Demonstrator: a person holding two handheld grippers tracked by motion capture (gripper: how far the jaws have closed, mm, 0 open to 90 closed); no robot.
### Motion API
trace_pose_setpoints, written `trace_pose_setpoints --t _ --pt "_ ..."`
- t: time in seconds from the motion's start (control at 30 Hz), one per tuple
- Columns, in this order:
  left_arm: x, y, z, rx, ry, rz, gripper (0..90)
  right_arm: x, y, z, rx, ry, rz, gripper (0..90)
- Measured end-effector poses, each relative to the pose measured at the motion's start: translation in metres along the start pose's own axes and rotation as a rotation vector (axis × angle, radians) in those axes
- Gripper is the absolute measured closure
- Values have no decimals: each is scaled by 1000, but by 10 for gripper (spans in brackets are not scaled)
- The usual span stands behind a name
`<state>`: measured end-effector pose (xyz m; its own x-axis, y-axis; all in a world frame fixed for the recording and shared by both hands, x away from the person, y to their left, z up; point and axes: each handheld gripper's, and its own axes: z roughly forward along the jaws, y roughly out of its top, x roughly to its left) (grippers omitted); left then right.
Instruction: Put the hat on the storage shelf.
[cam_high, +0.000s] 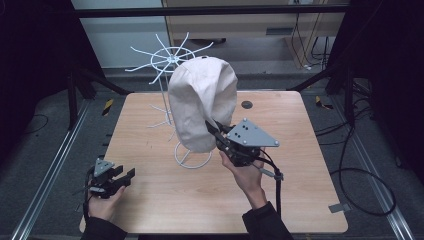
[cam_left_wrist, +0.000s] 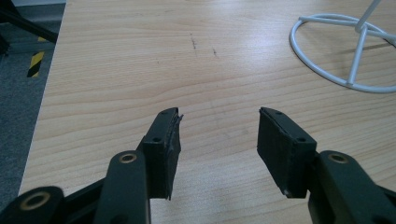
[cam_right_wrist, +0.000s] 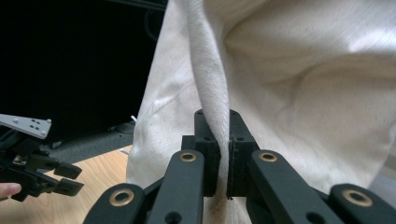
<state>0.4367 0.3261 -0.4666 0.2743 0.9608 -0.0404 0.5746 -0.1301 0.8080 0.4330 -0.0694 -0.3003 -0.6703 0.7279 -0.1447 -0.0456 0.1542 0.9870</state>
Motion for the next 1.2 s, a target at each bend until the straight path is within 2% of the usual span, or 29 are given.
trace_pose_setpoints --t 0.33,0.4,0.53,0.63,0.73,0.93,1.13,1.17,1.2 --pt "0 0 0 4 -2 1 486 -6 -9 7 48 -41 50 809" --pt "0 0 0 3 -2 1 486 -7 -10 7 54 -42 47 790" --pt "0 0 0 5 -4 0 485 -10 -11 5 63 -54 53 715" --pt "0 0 1 5 -4 0 484 -14 -12 1 60 -69 60 623" --pt "0 0 1 5 -4 -1 484 -17 -14 -5 54 -78 74 536" --pt "0 0 1 8 -4 0 482 -25 -21 -24 42 -69 118 389" --pt "-1 0 1 8 -8 -2 484 -38 -39 -48 62 -47 162 305" --pt "-1 0 1 8 -8 -2 496 -42 -48 -54 74 -51 188 288" --pt "-2 0 1 9 -9 -2 505 -42 -48 -54 74 -51 188 288"
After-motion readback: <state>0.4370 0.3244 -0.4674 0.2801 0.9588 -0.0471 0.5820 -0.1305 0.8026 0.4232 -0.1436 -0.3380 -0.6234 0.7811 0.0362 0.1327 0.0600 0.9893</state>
